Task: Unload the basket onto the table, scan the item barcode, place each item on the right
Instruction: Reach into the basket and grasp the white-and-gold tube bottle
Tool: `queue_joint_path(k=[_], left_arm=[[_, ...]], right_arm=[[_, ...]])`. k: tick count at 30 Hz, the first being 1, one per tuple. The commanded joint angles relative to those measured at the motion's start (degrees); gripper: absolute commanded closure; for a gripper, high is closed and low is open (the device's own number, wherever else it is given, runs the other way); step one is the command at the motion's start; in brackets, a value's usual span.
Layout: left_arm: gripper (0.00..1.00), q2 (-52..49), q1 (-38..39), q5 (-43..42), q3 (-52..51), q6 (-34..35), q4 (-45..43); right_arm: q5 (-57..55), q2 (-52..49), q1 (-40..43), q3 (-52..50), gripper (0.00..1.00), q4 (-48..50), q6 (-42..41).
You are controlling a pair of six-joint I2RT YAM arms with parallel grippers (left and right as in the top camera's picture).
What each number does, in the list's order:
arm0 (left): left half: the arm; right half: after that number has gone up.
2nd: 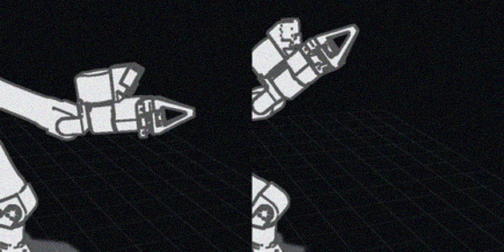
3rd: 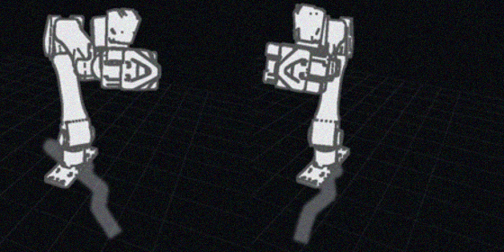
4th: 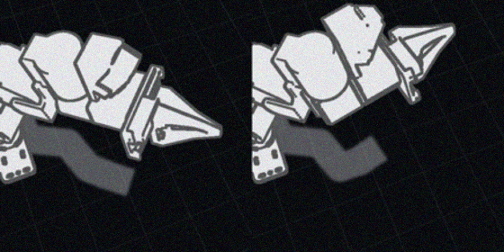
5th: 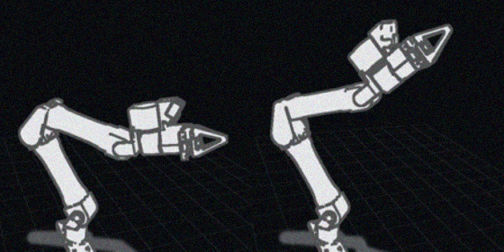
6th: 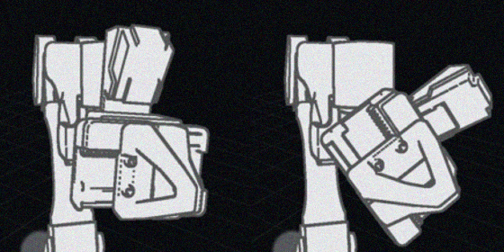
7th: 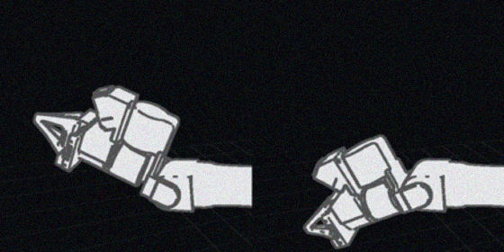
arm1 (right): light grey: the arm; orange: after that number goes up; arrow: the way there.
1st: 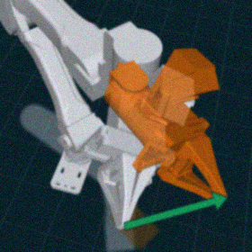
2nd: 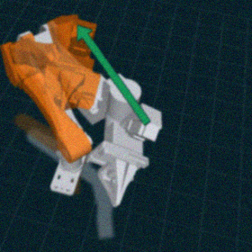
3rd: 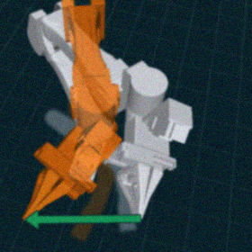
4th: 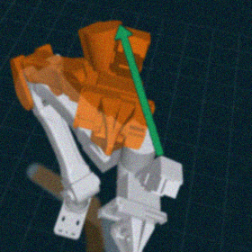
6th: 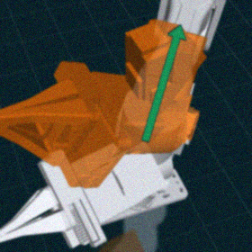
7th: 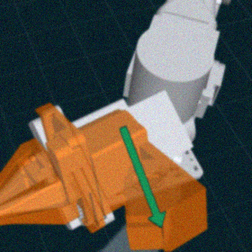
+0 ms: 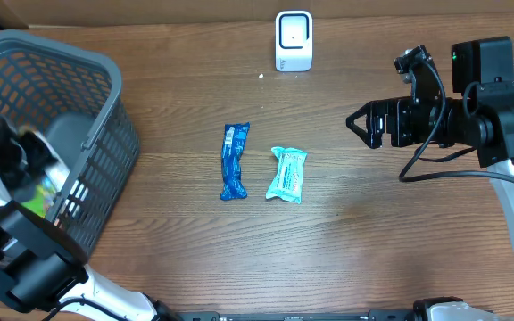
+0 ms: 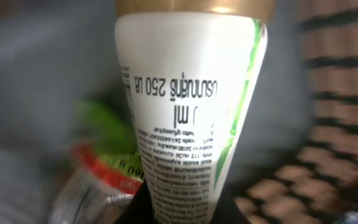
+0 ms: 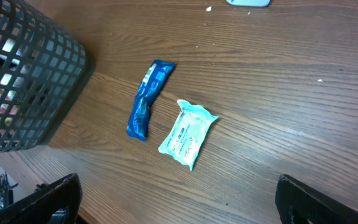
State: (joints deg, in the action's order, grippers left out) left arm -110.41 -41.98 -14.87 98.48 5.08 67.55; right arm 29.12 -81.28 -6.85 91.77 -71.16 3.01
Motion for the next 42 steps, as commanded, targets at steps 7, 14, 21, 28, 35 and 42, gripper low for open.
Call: queue_joint_path(k=[7,14,21,28,35,42], left_arm=[[0.95,1.46,1.20,-23.98,29.55,-4.74,15.30],[0.94,1.51,2.14,-26.86,42.91,-9.03,24.17],[0.90,1.55,2.16,-24.48,45.33,-9.81,27.04],[0.88,1.55,2.16,-20.46,45.22,-9.84,28.28],[0.89,1.55,2.16,-20.50,45.22,-9.81,28.26],[0.96,1.55,2.16,-20.48,45.22,-9.81,28.28]], right_arm=[[-0.15,0.13,-0.26,1.57,0.00,0.35,-0.07],[-0.15,0.13,-0.26,1.57,0.00,0.35,-0.07],[-0.15,0.13,-0.26,1.57,0.00,0.33,-0.07],[-0.13,0.13,-0.26,1.57,0.00,0.33,-0.07],[-0.13,0.13,-0.26,1.57,0.00,-0.07,-0.09],[-0.13,0.13,-0.26,1.57,0.00,-0.11,-0.07]])
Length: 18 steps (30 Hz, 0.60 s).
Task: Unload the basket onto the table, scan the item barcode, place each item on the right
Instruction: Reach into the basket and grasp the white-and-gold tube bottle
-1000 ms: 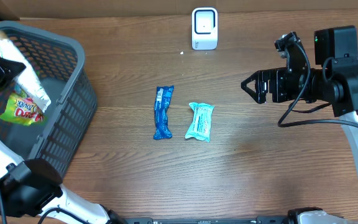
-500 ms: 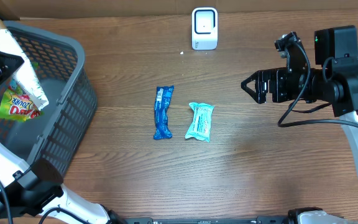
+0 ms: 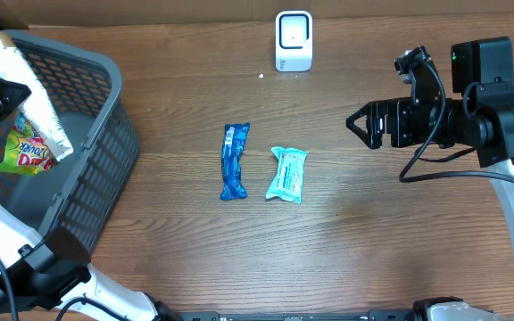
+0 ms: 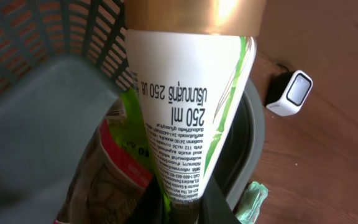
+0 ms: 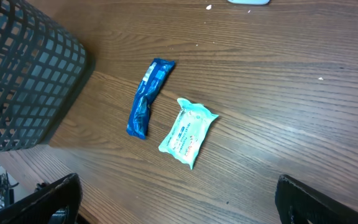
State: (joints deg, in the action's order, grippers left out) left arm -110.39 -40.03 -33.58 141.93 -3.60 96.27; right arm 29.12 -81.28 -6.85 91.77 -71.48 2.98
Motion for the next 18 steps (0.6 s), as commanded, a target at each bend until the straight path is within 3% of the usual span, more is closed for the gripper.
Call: queue_joint_path(k=[1,3,5,7,8,11,15,18], left_arm=[[0.96,1.53,0.22,-1.79,1.77,-1.14,-0.46],[0.96,1.53,0.22,-1.77,1.77,-1.14,-0.46],[0.87,1.53,0.22,-1.77,1.77,-1.14,-0.46],[0.71,1.53,0.22,-1.77,1.77,-1.14,-0.44],[0.69,1.53,0.22,-1.77,1.77,-1.14,-0.39],[0.96,1.53,0.22,-1.38,1.77,-1.14,-0.24],[0.96,1.53,0.22,1.84,1.77,-1.09,0.00],[0.95,1.53,0.33,9.60,1.31,1.64,0.55]], right_arm=[[-0.13,0.13,-0.26,1.57,0.00,0.22,-0.04],[-0.13,0.13,-0.26,1.57,0.00,0.22,-0.04],[-0.13,0.13,-0.26,1.57,0.00,0.22,-0.04],[-0.13,0.13,-0.26,1.57,0.00,0.22,-0.04],[-0.15,0.13,-0.26,1.57,0.00,0.22,-0.04],[-0.13,0.13,-0.26,1.57,0.00,0.22,-0.04],[-0.13,0.13,-0.26,1.57,0.00,0.22,-0.04],[-0.13,0.13,-0.26,1.57,0.00,0.24,-0.07]])
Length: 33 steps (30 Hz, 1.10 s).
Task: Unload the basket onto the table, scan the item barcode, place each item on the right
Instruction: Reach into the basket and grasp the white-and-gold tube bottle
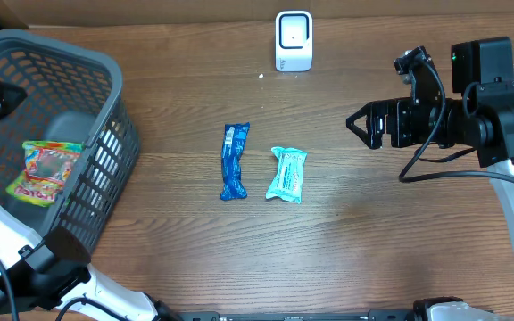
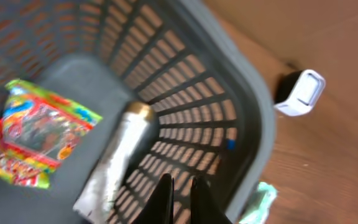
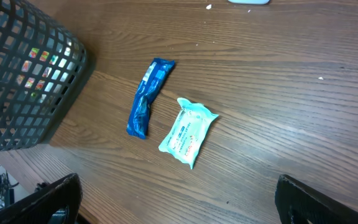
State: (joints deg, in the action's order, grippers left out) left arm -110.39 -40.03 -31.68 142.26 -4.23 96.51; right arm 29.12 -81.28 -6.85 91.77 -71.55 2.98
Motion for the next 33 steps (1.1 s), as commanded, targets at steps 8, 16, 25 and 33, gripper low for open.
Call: queue_joint_path(k=[8,16,25,33], left_arm=[[0.67,0.96,1.57,14.71,-6.67,4.87,-1.29],[0.52,0.94,7.02,14.71,-24.81,-2.58,-9.46],[0.48,0.94,10.60,14.75,-46.27,-7.39,-23.98],[0.38,0.94,10.60,15.17,-66.40,-8.00,-44.22]], right_arm=[[-0.13,0.13,-0.26,1.57,0.00,0.37,-0.04],[-0.13,0.13,-0.26,1.57,0.00,0.52,-0.07],[-0.15,0.13,-0.26,1.57,0.00,0.55,-0.04],[-0.13,0.13,-0.26,1.57,0.00,1.01,-0.04]])
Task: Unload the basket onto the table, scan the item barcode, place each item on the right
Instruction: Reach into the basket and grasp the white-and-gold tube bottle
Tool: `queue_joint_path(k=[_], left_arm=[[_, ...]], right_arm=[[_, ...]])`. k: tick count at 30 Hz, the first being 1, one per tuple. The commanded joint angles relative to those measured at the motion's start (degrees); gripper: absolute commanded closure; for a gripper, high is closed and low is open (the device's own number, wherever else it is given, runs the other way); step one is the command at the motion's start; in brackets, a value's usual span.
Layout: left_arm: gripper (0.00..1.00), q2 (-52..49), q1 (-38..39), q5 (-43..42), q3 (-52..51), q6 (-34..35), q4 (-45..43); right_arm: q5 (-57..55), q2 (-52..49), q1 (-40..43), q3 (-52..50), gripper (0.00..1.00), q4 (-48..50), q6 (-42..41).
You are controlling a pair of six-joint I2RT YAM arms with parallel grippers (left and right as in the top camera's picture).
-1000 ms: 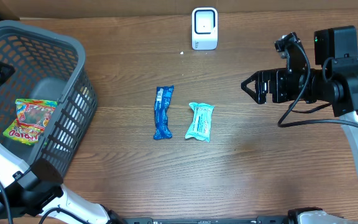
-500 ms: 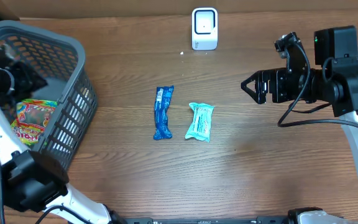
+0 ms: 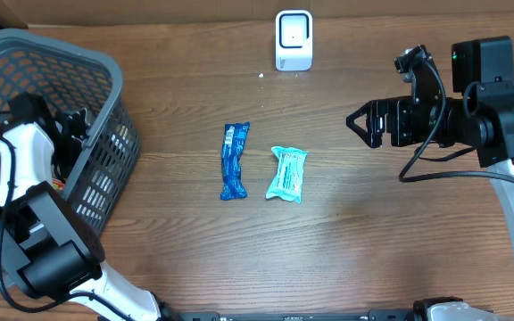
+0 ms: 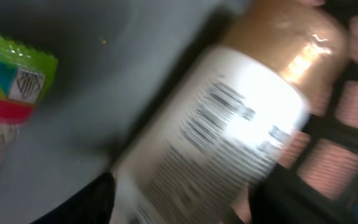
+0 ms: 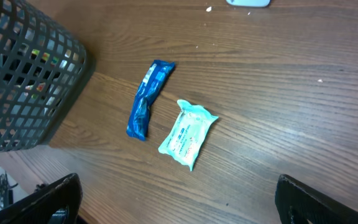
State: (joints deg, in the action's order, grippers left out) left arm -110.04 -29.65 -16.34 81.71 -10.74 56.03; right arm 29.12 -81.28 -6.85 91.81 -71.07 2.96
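A white tube with a gold cap (image 4: 229, 124) lies inside the grey basket (image 3: 105, 71), printed side up and blurred. My left gripper (image 4: 191, 202) is low in the basket (image 3: 68, 125), open, one dark finger on each side of the tube. The white scanner (image 3: 294, 40) stands at the back of the table. My right gripper (image 3: 357, 125) hovers open at the right, nothing between its fingers (image 5: 48, 199).
A blue packet (image 3: 234, 161) and a teal packet (image 3: 287, 174) lie side by side mid-table, also seen from the right wrist as blue packet (image 5: 146, 98) and teal packet (image 5: 188, 133). A green and red snack bag (image 4: 5, 93) lies beside the tube in the basket.
My left gripper was shut and empty above the basket, with the tube lying below. Now it is down in the basket and open astride the tube. The right arm has not moved.
At first my left gripper was shut on the tube inside the basket. Then it held the tube up above the basket. Then the tube lay in the basket again and the gripper was empty above it. Now the gripper is open around the tube.
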Motion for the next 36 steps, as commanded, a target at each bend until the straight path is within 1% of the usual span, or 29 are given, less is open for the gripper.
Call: queue_joint_path(k=[1,3,5,6,7,8,11,13,18,20,23,25,27,29,32,36], left_arm=[[0.36,0.59,0.22,-0.20,-8.68,-1.49,-7.37],[0.35,0.59,0.22,-0.17,-10.86,-1.46,-10.16],[0.36,0.59,0.22,-0.15,-12.66,-1.46,-12.48],[0.41,0.59,0.22,-0.11,-13.14,-1.46,-13.25],[0.50,0.59,0.22,0.09,-13.22,-1.49,-13.46],[0.70,0.59,0.22,0.39,-13.20,-1.46,-13.77],[0.91,0.59,0.22,0.37,-13.20,-0.22,-14.38],[0.96,0.63,0.11,0.37,-13.07,1.22,-14.58],[0.96,0.66,0.00,0.13,-9.88,6.80,-12.35],[0.96,0.76,0.00,-0.48,-6.82,7.82,-9.57],[0.96,0.79,0.00,-2.36,0.59,8.00,-2.82],[0.96,0.79,0.00,-2.78,9.51,8.00,4.57],[0.96,0.79,0.00,-2.78,16.41,8.00,9.79],[0.96,0.79,0.00,-2.78,25.42,8.02,15.52],[0.96,0.79,0.00,-2.80,37.07,8.24,21.97],[0.96,0.79,0.07,-4.35,55.28,8.66,30.73]], right_arm=[[-0.13,0.13,-0.26,1.53,0.00,0.66,-0.02],[-0.13,0.13,-0.26,1.53,0.00,0.72,-0.02],[-0.11,0.13,-0.26,1.53,0.00,0.74,-0.04],[-0.11,0.13,-0.26,1.53,0.00,0.74,-0.04],[-0.11,0.13,-0.26,1.53,0.00,0.72,-0.04],[-0.11,0.13,-0.26,1.53,0.00,0.72,-0.04],[-0.09,0.13,-0.26,1.53,0.00,0.70,-0.04],[0.09,0.13,-0.26,1.53,0.00,0.70,-0.04],[0.11,0.13,-0.26,1.53,0.00,0.70,-0.07],[0.09,0.13,-0.26,1.53,0.00,0.70,-0.24],[0.09,0.13,-0.26,1.53,0.00,0.70,-0.26],[0.09,0.13,-0.26,1.53,0.00,0.70,-0.26],[0.09,0.13,-0.26,1.53,0.00,0.70,-0.26],[0.09,0.13,-0.26,1.53,0.00,0.70,-0.26],[0.09,0.13,-0.26,1.53,0.00,0.70,-0.24],[0.09,0.13,-0.26,1.53,0.00,0.72,-0.26]])
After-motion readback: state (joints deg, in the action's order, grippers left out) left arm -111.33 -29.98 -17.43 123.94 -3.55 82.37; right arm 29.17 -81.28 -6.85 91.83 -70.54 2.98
